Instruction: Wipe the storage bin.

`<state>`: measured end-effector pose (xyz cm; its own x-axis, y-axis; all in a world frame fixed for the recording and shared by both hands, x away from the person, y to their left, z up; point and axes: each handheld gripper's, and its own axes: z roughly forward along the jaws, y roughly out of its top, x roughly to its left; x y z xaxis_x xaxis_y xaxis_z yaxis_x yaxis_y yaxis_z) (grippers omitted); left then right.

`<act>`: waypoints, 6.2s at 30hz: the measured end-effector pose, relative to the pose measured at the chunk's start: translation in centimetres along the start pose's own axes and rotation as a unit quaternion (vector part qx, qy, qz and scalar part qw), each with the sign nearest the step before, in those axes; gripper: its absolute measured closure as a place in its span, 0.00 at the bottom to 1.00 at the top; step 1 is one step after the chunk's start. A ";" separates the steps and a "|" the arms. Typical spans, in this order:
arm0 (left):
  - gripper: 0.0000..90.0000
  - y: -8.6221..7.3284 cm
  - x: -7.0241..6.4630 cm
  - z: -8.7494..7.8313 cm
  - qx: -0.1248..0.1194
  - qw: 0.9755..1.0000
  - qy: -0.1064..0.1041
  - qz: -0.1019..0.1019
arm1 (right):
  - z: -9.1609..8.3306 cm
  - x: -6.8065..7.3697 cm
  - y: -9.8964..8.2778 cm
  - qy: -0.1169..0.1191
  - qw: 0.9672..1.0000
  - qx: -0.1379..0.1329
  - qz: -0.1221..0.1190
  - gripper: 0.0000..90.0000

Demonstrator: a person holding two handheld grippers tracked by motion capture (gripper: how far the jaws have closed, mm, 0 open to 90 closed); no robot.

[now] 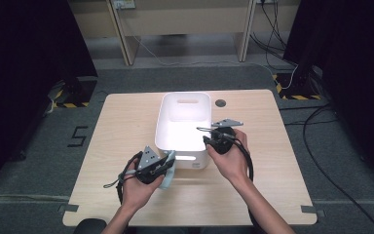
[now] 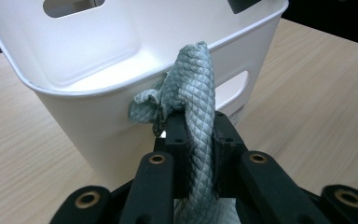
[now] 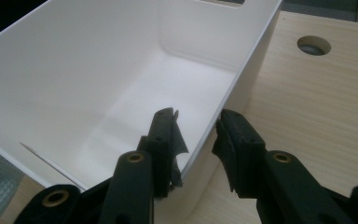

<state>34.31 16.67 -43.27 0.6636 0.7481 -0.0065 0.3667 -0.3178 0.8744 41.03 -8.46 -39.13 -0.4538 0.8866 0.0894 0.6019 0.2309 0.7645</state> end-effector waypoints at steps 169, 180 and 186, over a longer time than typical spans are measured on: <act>0.89 -3.6 -2.3 5.3 0.070 0.997 0.009 0.028 | 0.1 0.0 0.0 0.000 1.000 -0.001 -0.003 0.73; 0.89 -4.1 -2.3 5.9 0.082 0.996 0.008 0.029 | 0.1 0.0 0.0 0.000 1.000 -0.001 -0.003 0.73; 0.89 -4.3 -2.3 6.1 0.088 0.996 0.007 0.027 | 0.1 0.0 0.0 0.000 1.000 -0.002 -0.003 0.73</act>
<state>35.23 12.74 -49.98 0.6764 0.7351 0.0457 0.4408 -0.4537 0.7745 41.06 -8.42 -39.23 -0.4567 0.8856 0.0847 0.5970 0.2345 0.7672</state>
